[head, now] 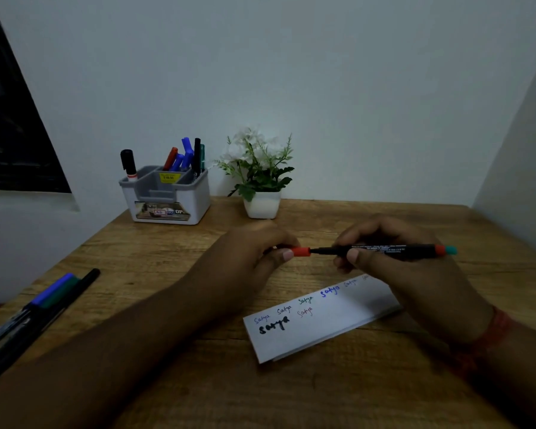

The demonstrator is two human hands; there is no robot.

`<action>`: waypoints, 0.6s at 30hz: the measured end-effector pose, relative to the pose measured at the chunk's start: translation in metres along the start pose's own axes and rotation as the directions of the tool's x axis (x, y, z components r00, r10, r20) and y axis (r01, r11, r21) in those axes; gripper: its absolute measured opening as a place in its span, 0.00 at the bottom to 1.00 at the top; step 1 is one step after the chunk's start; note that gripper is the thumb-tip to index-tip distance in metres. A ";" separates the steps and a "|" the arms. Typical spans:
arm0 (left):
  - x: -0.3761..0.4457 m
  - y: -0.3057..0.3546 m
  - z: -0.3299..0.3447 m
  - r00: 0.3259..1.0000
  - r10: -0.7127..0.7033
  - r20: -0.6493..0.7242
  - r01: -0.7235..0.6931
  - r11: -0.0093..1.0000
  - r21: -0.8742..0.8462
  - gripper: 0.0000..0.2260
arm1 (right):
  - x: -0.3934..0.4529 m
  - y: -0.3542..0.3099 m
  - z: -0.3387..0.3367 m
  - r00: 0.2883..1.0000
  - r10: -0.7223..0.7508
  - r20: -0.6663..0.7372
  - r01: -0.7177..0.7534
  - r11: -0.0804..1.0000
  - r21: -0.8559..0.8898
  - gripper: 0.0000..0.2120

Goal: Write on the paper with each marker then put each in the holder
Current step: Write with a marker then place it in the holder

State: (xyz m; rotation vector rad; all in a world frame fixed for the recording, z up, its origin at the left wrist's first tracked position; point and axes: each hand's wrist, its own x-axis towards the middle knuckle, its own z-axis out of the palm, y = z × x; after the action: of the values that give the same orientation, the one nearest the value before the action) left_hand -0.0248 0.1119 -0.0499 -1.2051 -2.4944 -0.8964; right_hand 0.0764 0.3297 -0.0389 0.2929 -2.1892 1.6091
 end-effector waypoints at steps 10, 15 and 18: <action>-0.002 0.003 0.000 0.999 0.048 0.014 -0.048 0.999 -0.002 0.09 | 0.001 0.005 0.002 0.999 0.028 0.026 -0.030 0.996 0.079 0.06; -0.002 0.013 0.004 0.992 0.127 0.025 -0.126 0.992 -0.020 0.10 | -0.001 0.005 0.010 0.999 0.026 0.038 -0.027 0.999 0.033 0.07; -0.003 0.018 0.007 0.992 0.126 -0.008 -0.126 0.992 -0.030 0.09 | -0.001 0.006 0.011 0.999 0.018 0.043 -0.021 0.998 0.053 0.07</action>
State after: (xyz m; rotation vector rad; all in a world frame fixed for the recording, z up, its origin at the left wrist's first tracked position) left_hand -0.0083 0.1230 -0.0495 -1.3504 -2.3773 -0.9064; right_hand 0.0729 0.3207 -0.0476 0.3248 -2.1894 1.6884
